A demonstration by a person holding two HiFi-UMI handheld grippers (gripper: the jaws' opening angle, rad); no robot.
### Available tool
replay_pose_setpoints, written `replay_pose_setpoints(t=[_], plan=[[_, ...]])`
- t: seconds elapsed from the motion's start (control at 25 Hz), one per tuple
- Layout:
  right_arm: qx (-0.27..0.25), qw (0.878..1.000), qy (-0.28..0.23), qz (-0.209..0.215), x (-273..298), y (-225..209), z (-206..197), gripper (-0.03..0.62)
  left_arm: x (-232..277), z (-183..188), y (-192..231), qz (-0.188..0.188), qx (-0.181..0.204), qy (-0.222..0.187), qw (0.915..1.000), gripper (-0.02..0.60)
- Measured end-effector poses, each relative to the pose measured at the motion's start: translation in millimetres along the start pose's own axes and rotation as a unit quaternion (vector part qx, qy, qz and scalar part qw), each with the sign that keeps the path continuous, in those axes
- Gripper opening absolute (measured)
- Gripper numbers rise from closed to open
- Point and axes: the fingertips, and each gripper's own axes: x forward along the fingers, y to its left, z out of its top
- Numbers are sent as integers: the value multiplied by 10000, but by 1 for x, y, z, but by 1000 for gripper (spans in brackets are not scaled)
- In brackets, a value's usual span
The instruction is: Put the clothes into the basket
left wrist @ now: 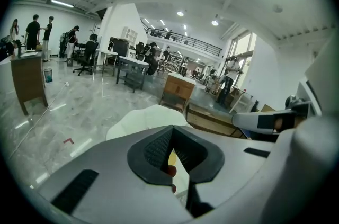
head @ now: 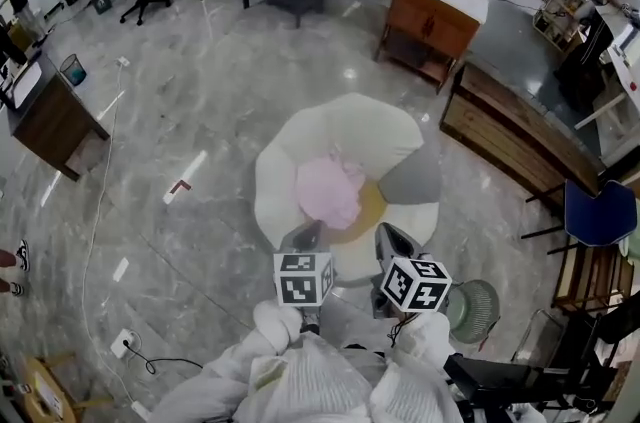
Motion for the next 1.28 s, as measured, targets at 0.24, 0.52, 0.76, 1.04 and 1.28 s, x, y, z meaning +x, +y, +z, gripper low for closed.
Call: replay_pose_setpoints(t=[0.24, 0.52, 0.76, 1.04, 1.28], plan=[[158, 9996, 197, -82, 43, -1, 0, 23, 34, 14, 37, 58, 17, 218, 9997, 2], [526, 9970, 447, -348, 65, -47, -12, 23, 66, 4, 43, 221, 110, 558, 9981, 2], [486, 9943, 938, -149, 110, -82, -36, 23, 98, -19, 53, 617, -56, 752, 9952, 2], [586, 9906, 1234, 38, 181, -126, -85, 23, 163, -74, 79, 1011, -198, 1016, 9895, 2], [436, 9856, 1628, 121, 237, -159, -148, 23, 221, -127, 106, 1180, -357, 1173, 9854, 2]])
